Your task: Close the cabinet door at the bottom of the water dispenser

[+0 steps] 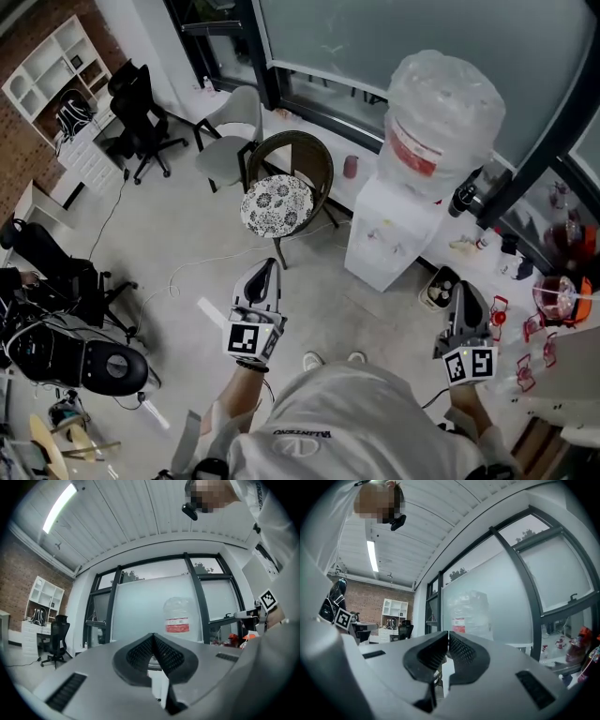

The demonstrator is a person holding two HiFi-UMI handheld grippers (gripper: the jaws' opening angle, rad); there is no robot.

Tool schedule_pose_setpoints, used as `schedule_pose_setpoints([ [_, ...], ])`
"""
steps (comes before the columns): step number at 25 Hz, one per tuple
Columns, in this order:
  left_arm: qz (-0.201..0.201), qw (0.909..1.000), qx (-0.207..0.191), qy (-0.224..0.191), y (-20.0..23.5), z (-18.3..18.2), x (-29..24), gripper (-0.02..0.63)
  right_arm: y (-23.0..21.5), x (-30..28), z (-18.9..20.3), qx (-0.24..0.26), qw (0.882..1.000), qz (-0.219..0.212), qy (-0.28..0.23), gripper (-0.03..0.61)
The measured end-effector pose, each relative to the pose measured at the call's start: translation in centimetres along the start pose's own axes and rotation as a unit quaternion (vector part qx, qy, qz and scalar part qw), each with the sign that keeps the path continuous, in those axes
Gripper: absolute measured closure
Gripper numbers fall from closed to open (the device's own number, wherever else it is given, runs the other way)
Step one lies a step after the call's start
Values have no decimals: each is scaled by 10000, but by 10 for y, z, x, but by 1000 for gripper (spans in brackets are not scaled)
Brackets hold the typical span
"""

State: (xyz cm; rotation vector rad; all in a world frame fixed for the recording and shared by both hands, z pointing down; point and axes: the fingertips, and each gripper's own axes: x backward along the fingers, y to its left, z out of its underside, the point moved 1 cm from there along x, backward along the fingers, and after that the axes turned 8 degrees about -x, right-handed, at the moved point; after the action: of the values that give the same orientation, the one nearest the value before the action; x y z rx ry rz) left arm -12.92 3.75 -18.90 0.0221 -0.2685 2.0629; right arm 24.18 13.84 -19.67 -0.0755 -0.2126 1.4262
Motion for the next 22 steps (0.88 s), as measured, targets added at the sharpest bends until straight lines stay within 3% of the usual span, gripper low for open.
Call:
schedule_pose_setpoints([
  [22, 34, 9997, 214, 104, -15, 20, 14, 606, -10, 16, 10, 103, 9997, 126, 205, 563],
])
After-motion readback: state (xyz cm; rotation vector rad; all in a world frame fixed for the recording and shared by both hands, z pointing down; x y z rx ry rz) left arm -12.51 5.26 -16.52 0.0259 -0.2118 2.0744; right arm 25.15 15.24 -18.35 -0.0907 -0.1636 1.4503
